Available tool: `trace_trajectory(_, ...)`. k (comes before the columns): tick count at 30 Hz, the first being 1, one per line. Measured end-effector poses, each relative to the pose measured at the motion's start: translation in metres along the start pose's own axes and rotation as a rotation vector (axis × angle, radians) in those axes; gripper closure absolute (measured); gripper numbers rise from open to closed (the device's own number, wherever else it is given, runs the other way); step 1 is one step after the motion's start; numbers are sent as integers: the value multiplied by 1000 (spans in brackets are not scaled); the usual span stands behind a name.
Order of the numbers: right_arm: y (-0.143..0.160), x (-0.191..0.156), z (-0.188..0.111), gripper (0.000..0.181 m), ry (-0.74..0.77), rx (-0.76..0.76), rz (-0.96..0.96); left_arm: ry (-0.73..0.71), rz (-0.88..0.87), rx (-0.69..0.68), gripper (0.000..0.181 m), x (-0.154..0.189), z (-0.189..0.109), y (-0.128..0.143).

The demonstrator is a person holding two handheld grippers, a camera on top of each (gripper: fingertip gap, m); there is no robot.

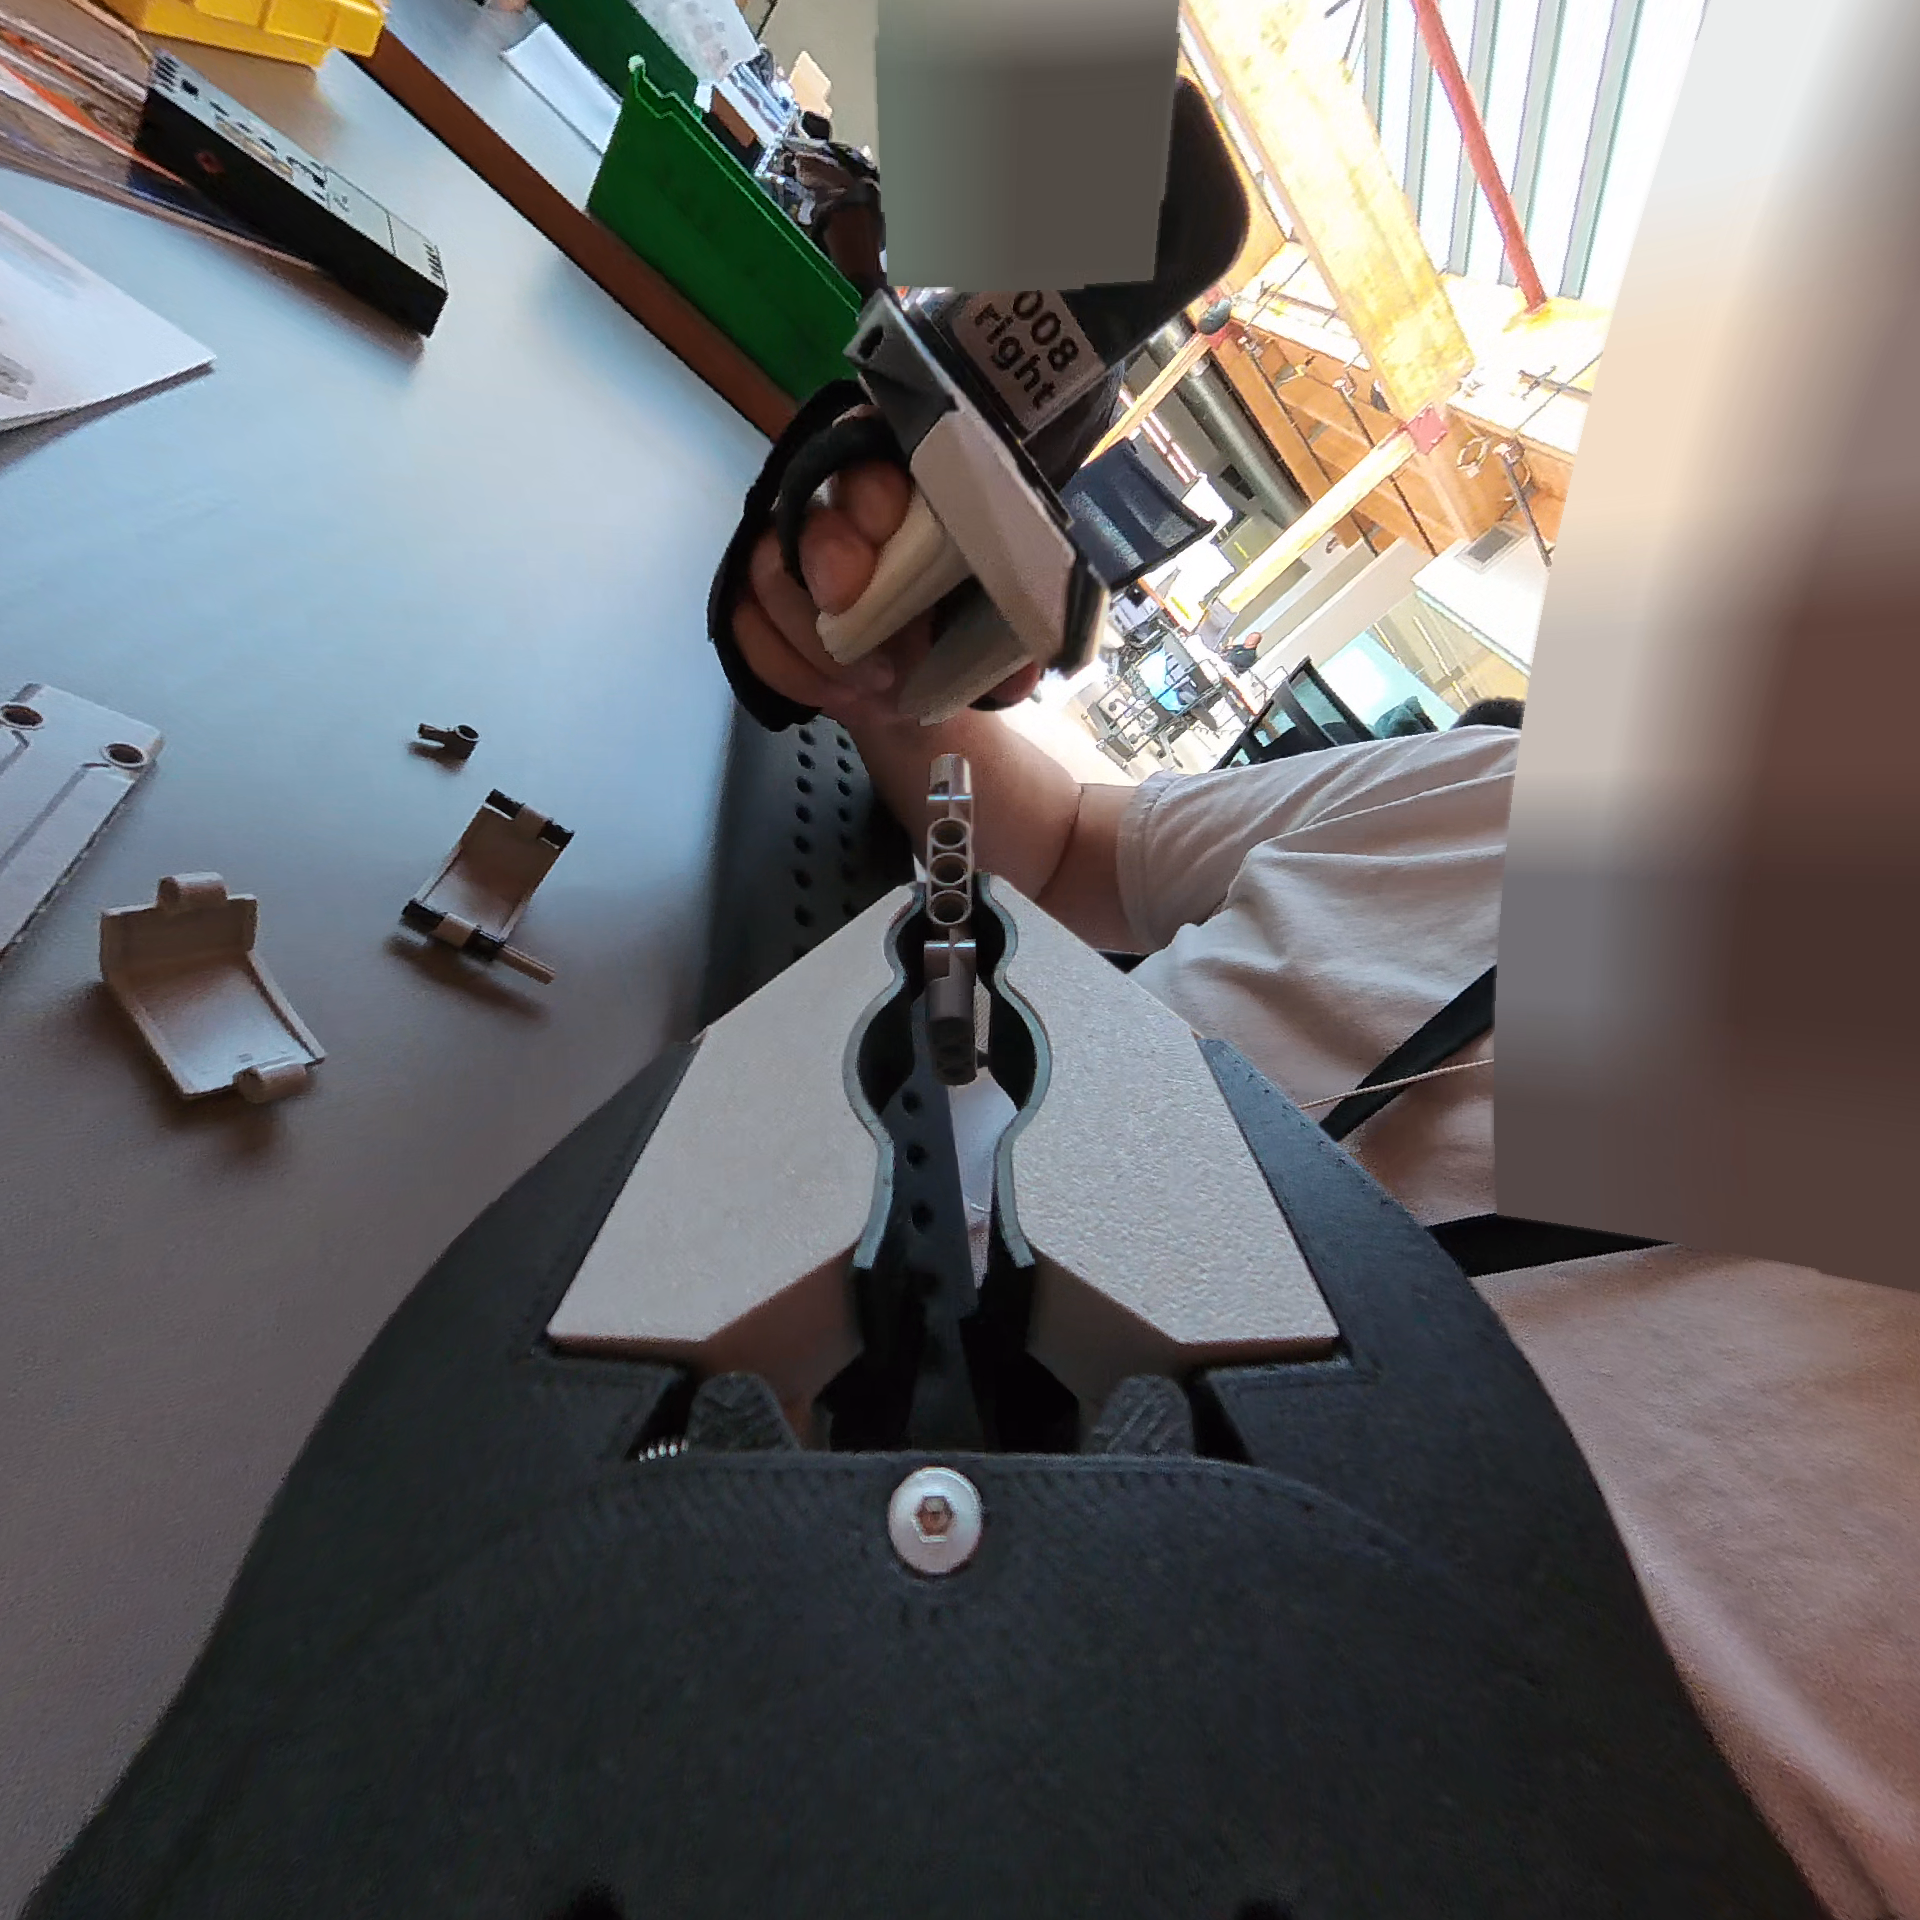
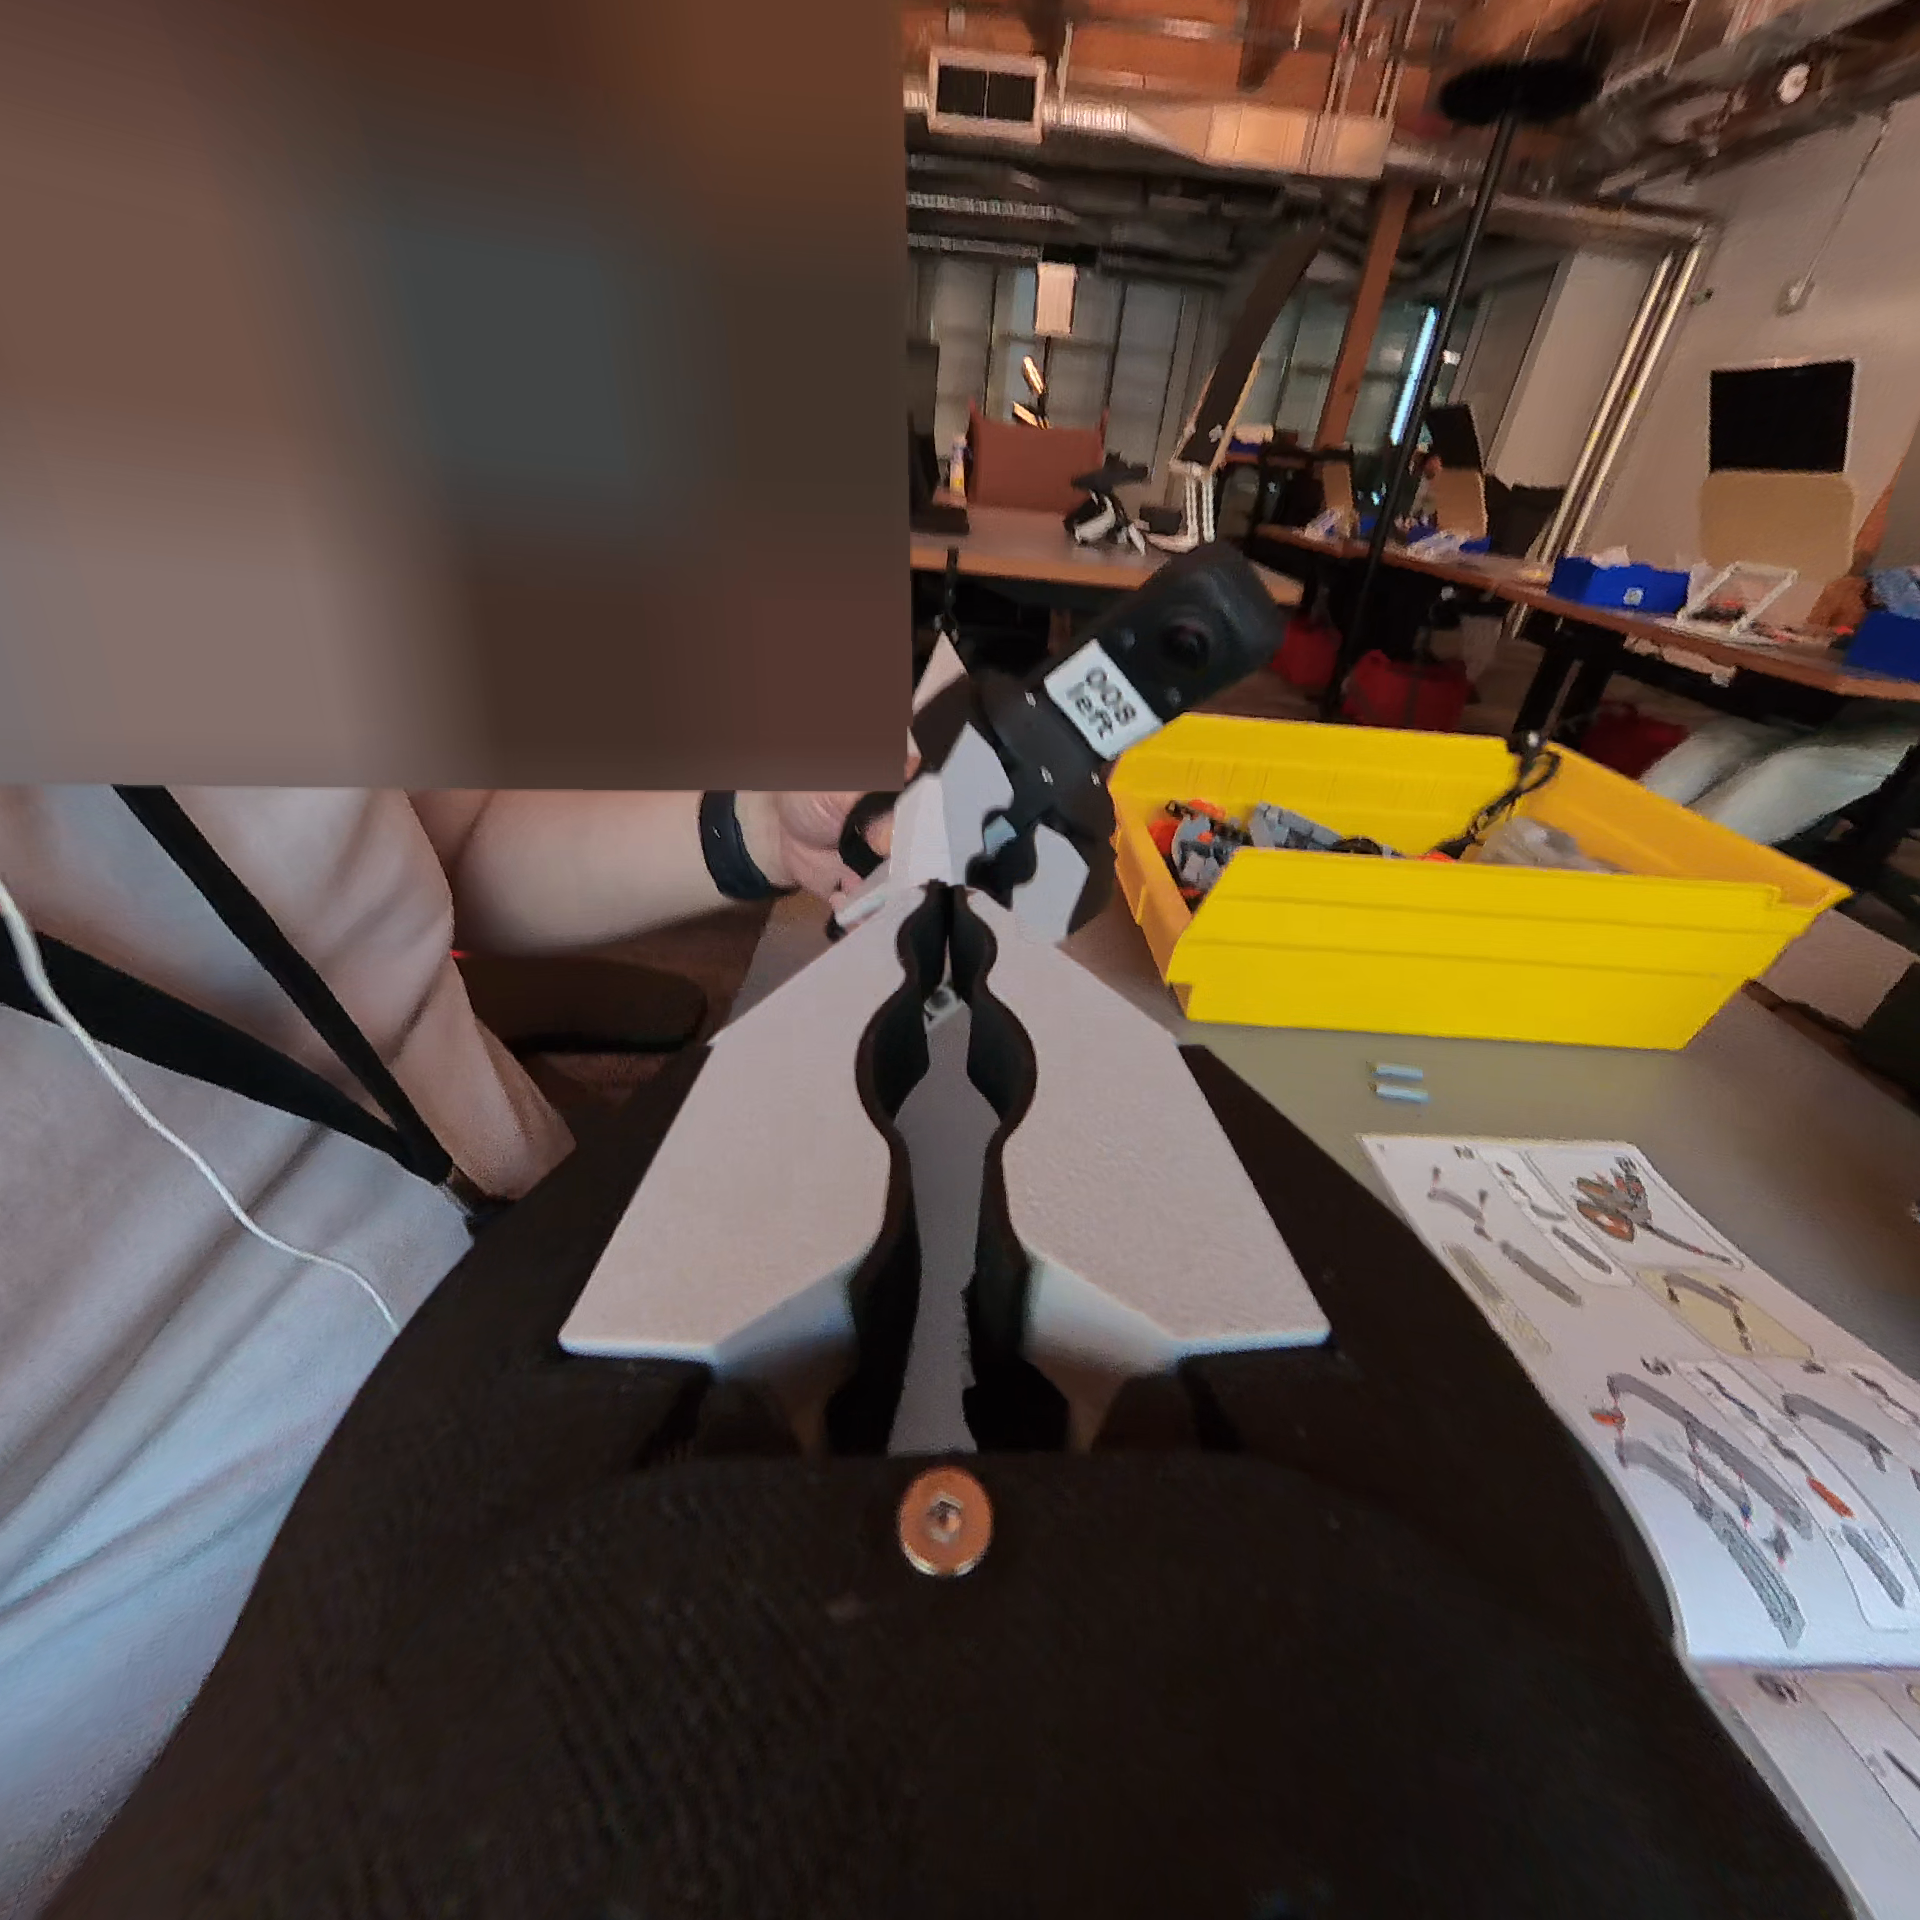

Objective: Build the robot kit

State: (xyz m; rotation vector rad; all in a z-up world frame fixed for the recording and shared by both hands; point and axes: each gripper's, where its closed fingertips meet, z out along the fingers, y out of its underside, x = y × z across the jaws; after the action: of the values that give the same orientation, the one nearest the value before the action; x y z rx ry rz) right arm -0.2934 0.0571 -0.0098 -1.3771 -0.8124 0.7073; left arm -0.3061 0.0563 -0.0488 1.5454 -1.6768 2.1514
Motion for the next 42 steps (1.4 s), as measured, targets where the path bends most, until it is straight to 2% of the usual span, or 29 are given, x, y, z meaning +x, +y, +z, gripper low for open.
trace_trajectory(3,20,1,8,181,24,-91,-3,1,-2,3,176,2,0,0)
trace_trajectory(8,15,3,10,170,78,-70,-20,-102,51,36,177,-5,-5,-7)
trace_trajectory(13,22,10,12,175,144,-116,-48,-166,105,39,177,-6,-6,-10)
trace_trajectory(29,21,15,10,181,183,-143,-65,-191,106,30,176,-8,-3,-10)
trace_trajectory(31,10,13,7,181,171,-74,-50,-166,99,47,176,-5,-2,-12)
trace_trajectory(34,-17,22,-14,181,214,60,-22,-182,92,52,176,-9,-4,-12)
trace_trajectory(37,-1,40,-28,181,295,-48,-48,-161,76,62,177,-6,-5,-12)
trace_trajectory(39,27,52,-39,181,349,-243,-108,-169,66,61,177,-8,-6,-11)
trace_trajectory(40,42,61,-49,176,386,-341,-149,-167,52,62,177,-9,-7,-11)
trace_trajectory(41,54,66,-57,158,392,-396,-147,-162,30,61,177,-9,-7,-10)
trace_trajectory(42,63,63,-61,154,342,-413,-80,-157,4,63,177,-11,-7,-9)
